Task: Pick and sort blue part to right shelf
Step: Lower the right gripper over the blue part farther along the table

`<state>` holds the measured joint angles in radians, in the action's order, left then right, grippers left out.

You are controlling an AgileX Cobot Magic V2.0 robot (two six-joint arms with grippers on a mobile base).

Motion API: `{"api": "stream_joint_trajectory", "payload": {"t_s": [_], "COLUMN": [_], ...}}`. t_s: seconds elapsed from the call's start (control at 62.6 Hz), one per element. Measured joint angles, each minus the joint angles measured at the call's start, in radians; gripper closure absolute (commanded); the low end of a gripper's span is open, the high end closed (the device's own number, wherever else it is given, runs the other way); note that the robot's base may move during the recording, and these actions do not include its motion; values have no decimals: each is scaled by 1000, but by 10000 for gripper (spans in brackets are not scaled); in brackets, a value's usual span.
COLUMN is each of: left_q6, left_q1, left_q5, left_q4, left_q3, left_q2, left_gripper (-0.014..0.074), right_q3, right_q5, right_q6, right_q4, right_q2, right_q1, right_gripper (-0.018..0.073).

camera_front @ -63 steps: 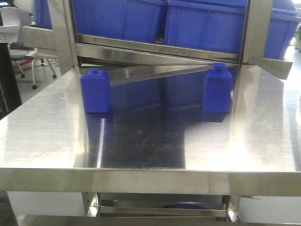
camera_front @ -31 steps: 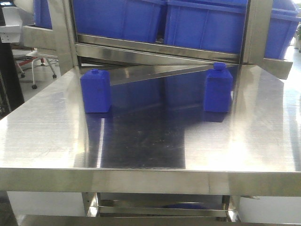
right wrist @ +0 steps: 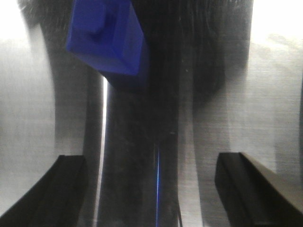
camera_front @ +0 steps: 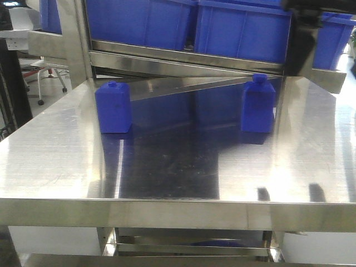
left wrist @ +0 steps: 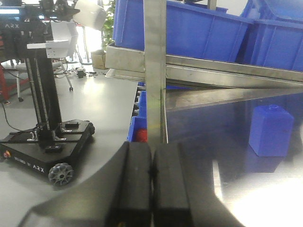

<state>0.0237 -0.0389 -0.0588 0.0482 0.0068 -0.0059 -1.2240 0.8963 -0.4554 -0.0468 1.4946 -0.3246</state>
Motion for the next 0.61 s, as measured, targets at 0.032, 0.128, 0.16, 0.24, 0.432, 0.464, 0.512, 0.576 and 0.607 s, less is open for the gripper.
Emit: {"api": "stream_joint_trajectory", "payload": {"t_s": [0.032,0.128,0.16,0.24,0.432,0.464,0.512,0.576,0.607], "left_q6": [0,0,0,0,0,0,0,0,0], "left_q1": [0,0,0,0,0,0,0,0,0], "left_q5": [0,0,0,0,0,0,0,0,0], "left_q4": [0,0,0,0,0,0,0,0,0], "left_q3": [0,0,0,0,0,0,0,0,0], "left_q2": [0,0,0,0,0,0,0,0,0], "left_gripper": [461,461,461,461,461,461,461,461,461], "right_q3": [-36,-157,-204,-307,-524,-558,-600,-650,-666], "right_q5": [20,83,109,170,307,319,330,335,336], "right_q6": [-25,-71,-79,-89,-92,-92,-93,-93,-93], "right_q4": [-3,-15,-15,-16,-20,-20,-20,-20,-20], "right_q2": [27,116,150,221,369,393,419,457,473], "right_q1": [-5,-18,-20,-24,-24,-24,-24,-26,-30], "right_gripper": [-65,-65,-65,-65,-65,-65,-65,-65,-65]}}
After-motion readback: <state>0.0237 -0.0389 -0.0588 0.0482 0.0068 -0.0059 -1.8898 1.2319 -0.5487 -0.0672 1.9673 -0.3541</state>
